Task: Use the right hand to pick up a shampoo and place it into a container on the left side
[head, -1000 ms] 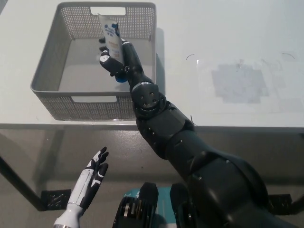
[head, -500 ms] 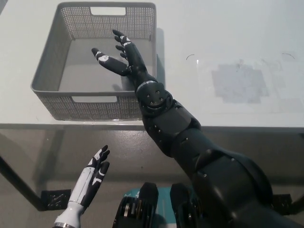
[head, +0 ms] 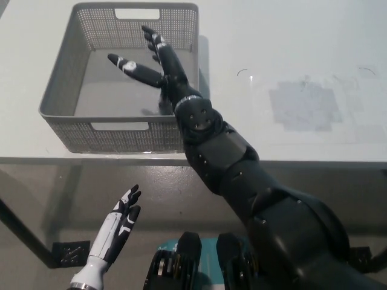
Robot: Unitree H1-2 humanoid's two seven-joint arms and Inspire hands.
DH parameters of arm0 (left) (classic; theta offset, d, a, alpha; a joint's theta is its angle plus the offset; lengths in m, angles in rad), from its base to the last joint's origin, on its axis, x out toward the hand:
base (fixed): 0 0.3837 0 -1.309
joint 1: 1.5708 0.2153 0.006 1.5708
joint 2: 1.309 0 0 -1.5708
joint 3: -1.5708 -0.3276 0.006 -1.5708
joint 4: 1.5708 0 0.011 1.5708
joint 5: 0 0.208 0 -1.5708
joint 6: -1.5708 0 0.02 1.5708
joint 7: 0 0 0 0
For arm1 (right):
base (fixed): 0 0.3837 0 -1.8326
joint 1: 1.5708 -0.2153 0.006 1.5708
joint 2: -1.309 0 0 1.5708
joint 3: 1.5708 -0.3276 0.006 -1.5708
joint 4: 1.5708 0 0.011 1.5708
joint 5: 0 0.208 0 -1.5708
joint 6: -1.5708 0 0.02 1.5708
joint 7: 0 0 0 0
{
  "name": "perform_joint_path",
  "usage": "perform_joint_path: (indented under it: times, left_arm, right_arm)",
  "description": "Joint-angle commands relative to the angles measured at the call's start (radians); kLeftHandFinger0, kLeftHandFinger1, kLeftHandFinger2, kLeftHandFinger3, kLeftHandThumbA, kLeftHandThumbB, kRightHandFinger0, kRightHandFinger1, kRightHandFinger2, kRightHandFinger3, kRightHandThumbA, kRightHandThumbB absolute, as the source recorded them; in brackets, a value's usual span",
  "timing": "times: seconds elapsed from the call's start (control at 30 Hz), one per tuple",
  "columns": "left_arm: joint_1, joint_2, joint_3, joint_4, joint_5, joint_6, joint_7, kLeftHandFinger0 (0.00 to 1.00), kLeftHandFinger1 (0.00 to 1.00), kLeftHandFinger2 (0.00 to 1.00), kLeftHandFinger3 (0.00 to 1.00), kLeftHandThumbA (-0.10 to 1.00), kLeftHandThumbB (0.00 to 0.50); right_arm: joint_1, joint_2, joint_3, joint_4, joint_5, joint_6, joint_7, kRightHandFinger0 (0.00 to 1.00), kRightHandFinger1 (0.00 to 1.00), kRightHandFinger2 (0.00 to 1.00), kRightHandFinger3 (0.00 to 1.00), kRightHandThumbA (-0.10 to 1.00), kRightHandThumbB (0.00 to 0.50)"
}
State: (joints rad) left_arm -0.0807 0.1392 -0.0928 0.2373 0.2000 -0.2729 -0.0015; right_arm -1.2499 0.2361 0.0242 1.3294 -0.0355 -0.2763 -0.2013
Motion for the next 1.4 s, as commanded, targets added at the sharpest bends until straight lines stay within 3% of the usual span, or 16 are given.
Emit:
perform_joint_path:
  times: [0.0, 0.1, 0.13, 0.17, 0.33, 0.37, 0.4, 0.73, 0.77, 0.97, 1.03, 1.17, 1.2, 1.23, 1.37]
  left_arm:
    - [-0.023, 0.017, 0.002, -0.018, -0.003, -0.015, -0.012, 1.0, 1.0, 1.0, 1.0, 1.0, 0.245]
    - [-0.026, 0.02, 0.0, -0.011, 0.0, -0.026, -0.011, 1.0, 1.0, 1.0, 1.0, 1.0, 0.24]
    - [-0.028, 0.021, 0.0, -0.008, -0.002, -0.024, -0.013, 1.0, 1.0, 1.0, 1.0, 1.0, 0.267]
    - [-0.03, 0.023, -0.001, -0.005, -0.002, -0.027, -0.014, 1.0, 1.0, 1.0, 1.0, 1.0, 0.262]
    - [-0.029, 0.021, -0.002, -0.01, 0.004, -0.019, -0.011, 1.0, 1.0, 1.0, 1.0, 1.0, 0.25]
    - [-0.026, 0.019, -0.002, -0.013, 0.005, -0.017, -0.009, 1.0, 1.0, 1.0, 1.0, 1.0, 0.241]
    - [-0.023, 0.016, 0.0, -0.021, 0.004, -0.003, -0.009, 1.0, 1.0, 1.0, 1.0, 1.0, 0.236]
    - [-0.025, 0.018, 0.003, -0.018, 0.007, -0.008, -0.004, 1.0, 1.0, 1.0, 1.0, 1.0, 0.237]
    - [-0.02, 0.018, 0.002, -0.022, 0.009, -0.007, -0.003, 1.0, 1.0, 1.0, 1.0, 1.0, 0.236]
    - [-0.02, 0.018, 0.004, -0.024, 0.007, -0.007, -0.003, 1.0, 1.0, 1.0, 1.0, 1.0, 0.231]
    - [-0.023, 0.021, 0.004, -0.017, 0.003, -0.014, -0.005, 1.0, 1.0, 1.0, 1.0, 1.0, 0.237]
    - [-0.025, 0.02, 0.005, -0.014, -0.001, -0.017, -0.007, 1.0, 1.0, 1.0, 1.0, 1.0, 0.24]
    - [-0.027, 0.022, 0.007, -0.011, -0.01, -0.018, -0.011, 1.0, 1.0, 1.0, 1.0, 1.0, 0.246]
    - [-0.025, 0.021, 0.009, -0.014, -0.015, -0.008, -0.014, 1.0, 1.0, 1.0, 1.0, 1.0, 0.26]
    - [-0.023, 0.021, 0.01, -0.016, -0.016, -0.005, -0.016, 1.0, 1.0, 1.0, 1.0, 1.0, 0.26]
  right_arm:
    - [-0.061, -0.032, -0.011, -0.21, 0.009, -0.084, 0.014, 1.0, 1.0, 1.0, 1.0, 1.0, 0.34]
    - [-0.042, -0.036, -0.018, -0.293, 0.019, -0.071, 0.025, 1.0, 1.0, 1.0, 1.0, 0.99, 0.322]
    - [-0.013, -0.051, -0.022, -0.442, 0.018, -0.043, 0.023, 1.0, 1.0, 1.0, 1.0, 1.0, 0.349]
    - [0.012, -0.063, -0.026, -0.574, 0.022, -0.01, 0.03, 1.0, 1.0, 1.0, 1.0, 1.0, 0.369]
    - [0.061, -0.085, -0.027, -0.788, 0.024, 0.068, 0.041, 1.0, 1.0, 1.0, 1.0, 1.0, 0.369]
    - [0.065, -0.085, -0.026, -0.797, 0.024, 0.075, 0.041, 1.0, 1.0, 1.0, 1.0, 1.0, 0.45]
    - [0.118, -0.114, -0.036, -1.014, 0.02, 0.135, 0.045, 1.0, 1.0, 1.0, 1.0, 1.0, 0.395]
    - [0.307, -0.214, -0.057, -1.404, 0.06, 0.215, 0.086, 1.0, 1.0, 1.0, 1.0, 1.0, 0.36]
    - [0.383, -0.234, -0.059, -1.479, 0.088, 0.218, 0.102, 1.0, 1.0, 1.0, 1.0, 0.99, 0.329]
    - [0.495, -0.265, -0.06, -1.564, 0.128, 0.214, 0.103, 1.0, 1.0, 1.0, 1.0, 0.99, 0.341]
    - [0.686, -0.287, -0.068, -1.657, 0.156, 0.193, 0.103, 1.0, 1.0, 1.0, 1.0, 0.98, 0.328]
    - [0.728, -0.3, -0.061, -1.681, 0.167, 0.2, 0.1, 1.0, 1.0, 1.0, 1.0, 0.99, 0.324]
    - [0.802, -0.305, -0.063, -1.691, 0.225, 0.183, 0.111, 1.0, 1.0, 1.0, 1.0, 0.94, 0.335]
    - [0.858, -0.308, -0.062, -1.695, 0.247, 0.171, 0.118, 1.0, 1.0, 1.0, 1.0, 0.92, 0.31]
    - [0.885, -0.315, -0.057, -1.706, 0.255, 0.177, 0.119, 1.0, 1.0, 1.0, 1.0, 0.91, 0.304]
